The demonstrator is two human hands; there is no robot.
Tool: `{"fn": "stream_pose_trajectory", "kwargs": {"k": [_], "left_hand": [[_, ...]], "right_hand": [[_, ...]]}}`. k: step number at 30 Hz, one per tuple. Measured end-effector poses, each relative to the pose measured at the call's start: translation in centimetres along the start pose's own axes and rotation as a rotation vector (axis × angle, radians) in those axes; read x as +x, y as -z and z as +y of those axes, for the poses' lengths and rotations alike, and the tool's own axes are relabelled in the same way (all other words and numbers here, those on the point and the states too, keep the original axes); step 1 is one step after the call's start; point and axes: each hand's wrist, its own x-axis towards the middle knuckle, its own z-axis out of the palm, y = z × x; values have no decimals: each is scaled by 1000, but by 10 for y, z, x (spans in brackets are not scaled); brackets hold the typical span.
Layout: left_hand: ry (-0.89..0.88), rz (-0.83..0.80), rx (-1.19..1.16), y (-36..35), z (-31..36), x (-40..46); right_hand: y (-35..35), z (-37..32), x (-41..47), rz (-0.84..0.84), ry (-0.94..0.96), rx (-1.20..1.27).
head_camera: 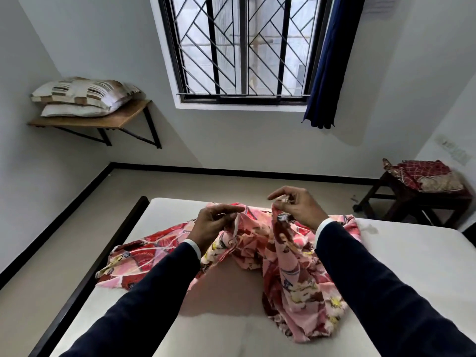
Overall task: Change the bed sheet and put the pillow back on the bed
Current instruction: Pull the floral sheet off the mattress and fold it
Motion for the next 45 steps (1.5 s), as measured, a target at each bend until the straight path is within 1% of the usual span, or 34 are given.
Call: {"fn": "stream_pose_trajectory", "kwargs": {"k": [3, 6, 8, 10, 14, 19, 24, 28, 30, 34, 38, 42, 45], "left_hand": [[4, 3, -2, -11, 1, 1], [6, -63, -6, -18, 5, -2], [0, -95, -9, -20, 7, -2], [5, -92, -15, -20, 7, -2], [6, -114, -48, -19, 5, 0], [-55, -138, 42, -16, 3, 1], [-114, -83, 38, -17, 6, 1], [-113, -79, -6, -14, 8, 0], [-88, -78, -17, -14, 9, -2], [-43, -50, -29, -20, 9, -4], [-13, 8, -18, -26, 6, -1], [-13, 28, -86, -31, 6, -2], [16, 94, -145, -33, 4, -5]], "right_hand": [[-5, -10, -9, -139, -84, 196], [-5, -11, -13, -235, -84, 193], [-6, -12, -14, -288, -41, 145], [-7, -12, -14, -312, 10, 78], [-9, -9, -13, -326, 50, 69], [-13, -4, -12, -327, 95, 5], [-18, -13, -16, -365, 151, -63], [-17, -24, -18, -425, 248, -172], [-19, -26, -17, -405, 297, -199], [-26, -24, -12, -297, 329, -203], [-36, -27, -14, -221, 367, -167], [-41, -26, -13, -154, 345, -137], [-45, -25, -14, -107, 329, -120]]}}
